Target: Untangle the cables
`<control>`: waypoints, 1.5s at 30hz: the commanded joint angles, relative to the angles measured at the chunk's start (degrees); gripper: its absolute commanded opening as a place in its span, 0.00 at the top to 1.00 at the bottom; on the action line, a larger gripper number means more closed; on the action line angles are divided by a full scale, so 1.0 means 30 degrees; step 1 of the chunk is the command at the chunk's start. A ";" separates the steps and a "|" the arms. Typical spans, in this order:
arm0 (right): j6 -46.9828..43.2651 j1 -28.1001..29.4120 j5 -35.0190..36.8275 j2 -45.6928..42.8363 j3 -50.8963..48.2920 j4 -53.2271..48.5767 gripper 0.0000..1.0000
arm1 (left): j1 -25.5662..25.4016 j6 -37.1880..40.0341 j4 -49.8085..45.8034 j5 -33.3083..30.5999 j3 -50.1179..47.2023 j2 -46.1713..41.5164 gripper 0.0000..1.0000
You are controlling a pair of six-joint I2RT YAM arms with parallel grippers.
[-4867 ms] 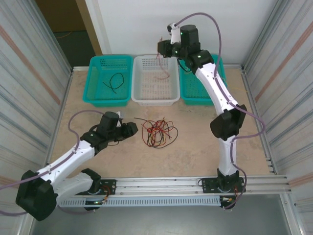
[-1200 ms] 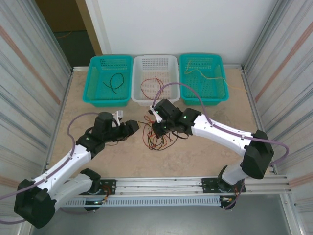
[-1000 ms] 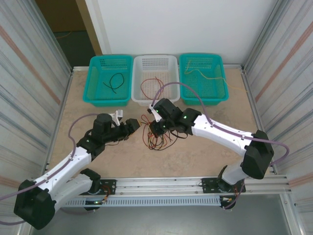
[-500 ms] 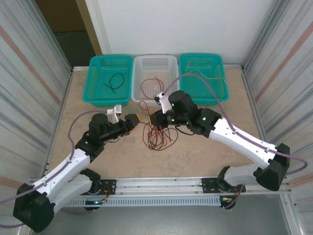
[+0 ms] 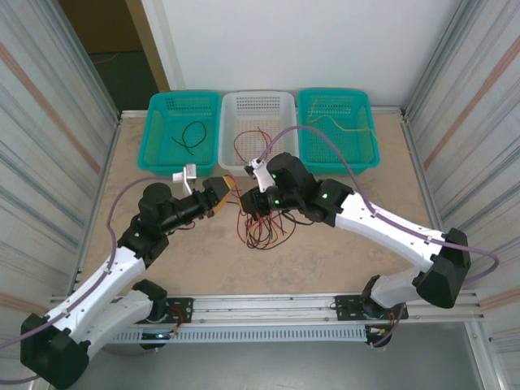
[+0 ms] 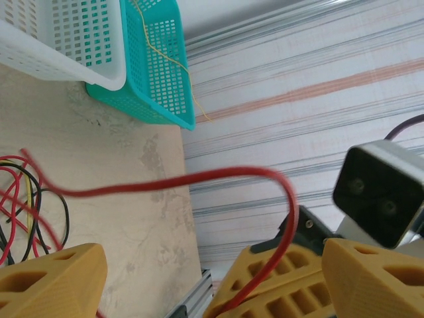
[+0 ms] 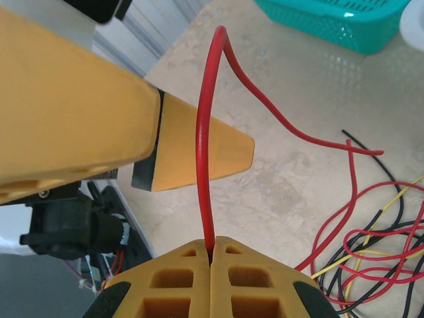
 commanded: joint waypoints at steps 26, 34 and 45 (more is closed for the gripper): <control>-0.0934 0.1482 0.0307 0.2296 0.1200 -0.0915 1.00 | 0.1982 0.1676 -0.3582 -0.0063 0.1601 -0.0097 1.00; -0.0218 0.1520 0.1320 0.1521 0.0379 0.0592 0.46 | 0.2040 0.1800 -0.6908 -0.1284 0.2476 -0.0013 1.00; 0.1145 0.1472 -0.0006 0.2683 -0.0260 0.4447 0.29 | 0.2041 -0.0011 -0.6307 -0.0758 0.2560 0.0049 1.00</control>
